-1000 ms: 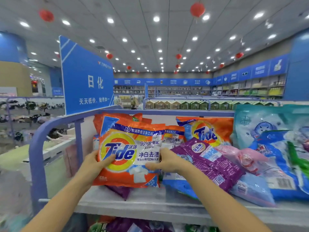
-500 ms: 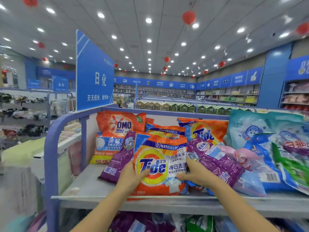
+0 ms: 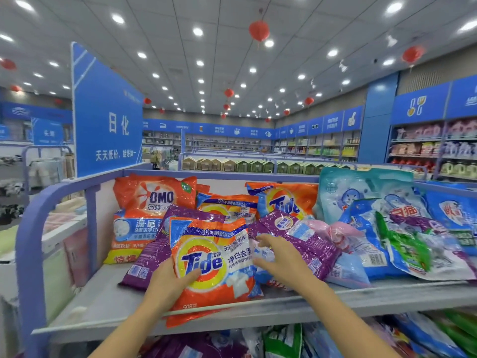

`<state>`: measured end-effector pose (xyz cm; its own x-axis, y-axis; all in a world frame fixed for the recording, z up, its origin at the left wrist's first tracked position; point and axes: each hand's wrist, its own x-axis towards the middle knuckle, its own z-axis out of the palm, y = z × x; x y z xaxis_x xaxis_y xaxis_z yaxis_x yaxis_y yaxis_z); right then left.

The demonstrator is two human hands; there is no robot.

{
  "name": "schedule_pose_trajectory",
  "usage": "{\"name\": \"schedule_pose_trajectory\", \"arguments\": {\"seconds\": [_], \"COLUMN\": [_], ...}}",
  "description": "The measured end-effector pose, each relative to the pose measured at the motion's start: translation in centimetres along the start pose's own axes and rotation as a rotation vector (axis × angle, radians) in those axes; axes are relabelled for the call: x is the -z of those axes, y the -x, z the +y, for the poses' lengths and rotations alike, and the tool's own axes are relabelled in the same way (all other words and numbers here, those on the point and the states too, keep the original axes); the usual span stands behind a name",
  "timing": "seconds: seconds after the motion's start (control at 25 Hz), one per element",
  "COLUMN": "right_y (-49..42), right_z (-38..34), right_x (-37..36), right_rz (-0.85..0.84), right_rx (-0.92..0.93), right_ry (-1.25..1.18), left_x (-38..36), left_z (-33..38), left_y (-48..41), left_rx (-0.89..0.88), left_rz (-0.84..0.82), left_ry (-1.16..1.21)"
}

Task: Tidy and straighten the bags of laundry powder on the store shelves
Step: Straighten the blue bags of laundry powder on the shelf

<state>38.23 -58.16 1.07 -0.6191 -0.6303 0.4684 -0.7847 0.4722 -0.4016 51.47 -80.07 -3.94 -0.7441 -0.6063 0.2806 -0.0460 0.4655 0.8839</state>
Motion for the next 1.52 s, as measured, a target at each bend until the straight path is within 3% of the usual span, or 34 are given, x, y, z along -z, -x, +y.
{"name": "schedule_pose_trajectory", "arguments": {"seconds": [0.08,0.16,0.28,0.36,0.48,0.6,0.72,0.88,0.96,1.12,1.32,1.52], "right_y": [1.0,2.4,4.0,4.1,2.7,2.0,1.0,-2.2,-4.6,-9.5,-13.4,-15.6], "right_z": [0.9,2.2,2.5,2.8,2.8,3.2,3.4,3.5,3.1,2.0,1.8,0.7], "right_x": [2.3,4.2,3.3,1.6,0.4,1.1,2.0,3.4,4.8,7.7,11.3,14.6], "right_rz": [0.012,-0.082,-0.206,-0.157,-0.032,0.075,0.154,0.266,0.286,0.312,0.557,0.558], "right_rx": [-0.008,-0.003,0.058,0.085,0.036,-0.04,-0.076,-0.056,0.023,0.216,0.478,0.767], "right_ry": [-0.064,-0.045,0.181,0.269,0.332,0.22,0.046,-0.051,0.014,0.378,0.816,0.854], "left_x": [0.2,0.3,1.0,0.2,-2.5,-5.5,-8.0,-10.0,-10.5,-10.7,-10.1,-8.8], "left_z": [0.1,0.6,1.6,2.9,5.0,6.4,6.8,7.7,8.5,9.6,9.9,10.4], "left_y": [0.0,-0.4,-0.9,-1.1,-0.4,0.3,-0.9,-3.3,-3.9,-5.0,-7.2,-8.4], "left_rx": [0.013,0.002,-0.008,-0.06,-0.201,-0.325,-0.3,-0.207,-0.188,-0.225,-0.191,-0.165], "left_rz": [0.014,0.099,0.369,0.428,0.283,0.02,-0.208,-0.323,-0.345,-0.301,-0.328,-0.388], "left_ry": [0.006,0.001,0.101,0.123,0.123,0.091,0.071,0.105,0.157,0.194,0.248,0.342]}}
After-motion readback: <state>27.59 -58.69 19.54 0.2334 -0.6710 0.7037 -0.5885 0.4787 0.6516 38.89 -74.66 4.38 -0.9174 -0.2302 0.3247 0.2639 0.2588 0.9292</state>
